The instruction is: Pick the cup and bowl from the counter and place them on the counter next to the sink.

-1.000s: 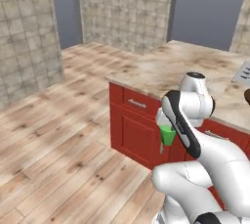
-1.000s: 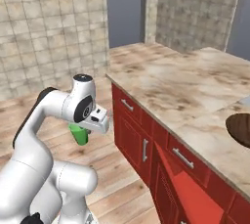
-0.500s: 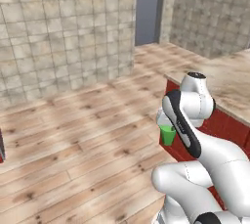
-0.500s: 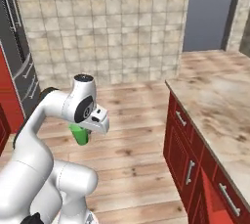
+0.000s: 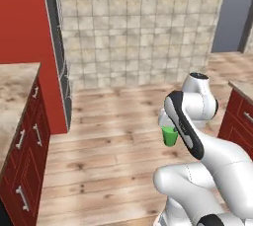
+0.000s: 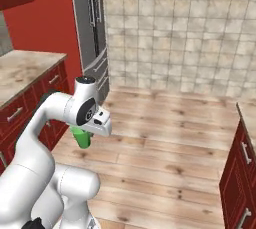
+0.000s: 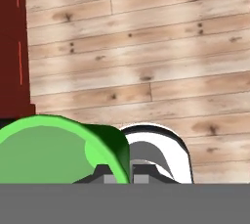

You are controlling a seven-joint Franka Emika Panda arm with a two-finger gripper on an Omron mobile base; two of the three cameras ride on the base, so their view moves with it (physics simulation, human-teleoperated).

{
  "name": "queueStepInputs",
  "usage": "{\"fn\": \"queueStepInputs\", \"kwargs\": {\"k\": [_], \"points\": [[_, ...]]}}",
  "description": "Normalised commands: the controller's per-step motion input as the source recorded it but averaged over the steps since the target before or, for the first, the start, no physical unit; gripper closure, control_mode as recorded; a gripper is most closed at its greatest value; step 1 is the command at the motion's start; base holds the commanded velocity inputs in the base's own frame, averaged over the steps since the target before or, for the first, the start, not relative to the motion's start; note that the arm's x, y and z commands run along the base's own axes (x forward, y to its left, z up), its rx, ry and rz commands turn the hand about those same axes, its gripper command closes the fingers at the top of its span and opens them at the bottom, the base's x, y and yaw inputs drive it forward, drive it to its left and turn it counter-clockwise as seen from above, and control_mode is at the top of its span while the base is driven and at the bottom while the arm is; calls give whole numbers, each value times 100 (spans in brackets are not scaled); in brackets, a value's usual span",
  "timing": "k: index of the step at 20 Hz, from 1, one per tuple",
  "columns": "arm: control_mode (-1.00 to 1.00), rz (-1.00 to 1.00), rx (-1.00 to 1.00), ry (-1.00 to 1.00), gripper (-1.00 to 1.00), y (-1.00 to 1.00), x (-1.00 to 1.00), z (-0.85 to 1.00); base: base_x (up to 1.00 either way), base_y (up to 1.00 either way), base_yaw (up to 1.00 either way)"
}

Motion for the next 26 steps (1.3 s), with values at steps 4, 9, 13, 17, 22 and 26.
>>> {"fn": "queueStepInputs", "kwargs": {"k": [4,9,13,17,22,26], "points": [[100,0,0,0,100,0,0,0,-2,13,60],[100,0,0,0,100,0,0,0,-26,0,57],[100,0,0,0,100,0,0,0,-25,0,58],[100,0,0,0,100,0,0,0,-23,0,59],[100,0,0,0,100,0,0,0,-28,0,59],[100,0,0,0,100,0,0,0,-35,0,58]]}}
